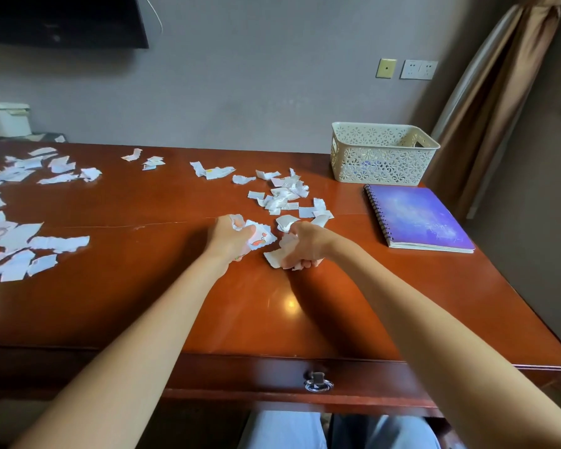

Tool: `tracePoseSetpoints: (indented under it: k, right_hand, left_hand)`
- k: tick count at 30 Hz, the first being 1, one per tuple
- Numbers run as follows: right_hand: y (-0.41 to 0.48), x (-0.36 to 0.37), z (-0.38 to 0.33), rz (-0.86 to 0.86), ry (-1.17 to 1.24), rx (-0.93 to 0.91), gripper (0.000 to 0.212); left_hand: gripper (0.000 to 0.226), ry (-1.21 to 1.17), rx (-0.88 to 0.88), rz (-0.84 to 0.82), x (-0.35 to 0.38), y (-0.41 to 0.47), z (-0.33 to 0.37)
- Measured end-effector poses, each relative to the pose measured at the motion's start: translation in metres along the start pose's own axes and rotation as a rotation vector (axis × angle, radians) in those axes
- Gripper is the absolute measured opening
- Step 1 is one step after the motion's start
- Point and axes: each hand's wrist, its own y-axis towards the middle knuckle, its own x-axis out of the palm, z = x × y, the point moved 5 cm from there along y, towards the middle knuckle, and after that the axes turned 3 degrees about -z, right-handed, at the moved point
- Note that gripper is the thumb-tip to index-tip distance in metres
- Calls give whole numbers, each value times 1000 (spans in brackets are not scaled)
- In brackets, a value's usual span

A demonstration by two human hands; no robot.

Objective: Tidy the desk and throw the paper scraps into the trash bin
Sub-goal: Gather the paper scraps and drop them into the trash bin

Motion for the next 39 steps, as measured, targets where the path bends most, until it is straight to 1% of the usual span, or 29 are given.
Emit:
tracePoseSetpoints:
  k: [1, 3, 4, 6, 8, 9, 10, 11, 12, 15, 17, 18, 20, 23, 26, 28, 30, 33, 34, 37, 39]
  right_hand:
    - [0, -1, 0, 10, -1, 6, 24]
    - [-1, -2, 1, 22, 33, 26, 33]
    - [-2, -1, 2, 22, 45, 34, 31]
    - [-7, 1, 6, 27, 66, 40, 23]
    - [-15, 0, 13, 92, 100, 20, 7]
    - [-20, -4, 17, 155, 143, 1, 12]
    - [-26, -8, 24, 229, 207, -14, 22]
    - [-33, -12, 31, 305, 303, -25, 29]
    - [-42, -17, 38, 387, 406, -38, 31]
    - [-75, -29, 69, 595, 659, -52, 28]
    - [-100, -36, 93, 704, 748, -52, 23]
    - [-114, -39, 106, 762, 779, -47, 19]
    - [-146, -46, 135, 883, 809, -19, 20]
    - [-198, -52, 184, 1052, 825, 58, 29]
    - [-251, -48, 237, 1181, 867, 137, 29]
    - [-282, -40, 273, 1230, 919, 204, 28]
    - [-311, -28, 309, 1270, 971, 289, 26]
    - [-342, -3, 361, 1309, 1021, 426, 18]
    - [-346, 7, 375, 1315, 1040, 462, 19]
    - [-352, 45, 428, 1297, 1095, 615, 23]
    - [-345, 72, 463, 1220, 1141, 720, 19]
  left_hand:
    - [42, -3, -3, 9, -1, -1, 0]
    - [43, -18, -18, 20, -1, -1, -2]
    - [44, -31, -31, 23, 0, -2, -3]
    - [50, -40, -68, 45, 2, -4, -5]
    - [53, -47, -81, 64, 6, -8, -4]
    - [53, -62, -70, 70, 9, -10, -1]
    - [53, -76, -58, 72, 12, -14, 4]
    - [53, -99, -42, 67, 17, -19, 9]
    - [53, -123, -22, 56, 24, -24, 17]
    - [50, -202, 27, 1, 53, -45, 41]
    - [46, -258, 57, -35, 80, -61, 59]
    - [39, -286, 84, -55, 95, -71, 69]
    - [10, -358, 160, -121, 130, -90, 87]
    - [28, -421, 283, -258, 191, -126, 114]
    - [30, -392, 370, -406, 254, -174, 133]
    - [31, -359, 395, -506, 296, -204, 136]
    - [30, -311, 380, -596, 339, -230, 131]
    - [28, -216, 323, -726, 398, -262, 114]
    - [27, -188, 297, -755, 412, -267, 107]
    - [20, -81, 212, -825, 461, -278, 78]
    - [11, -24, 141, -855, 490, -280, 56]
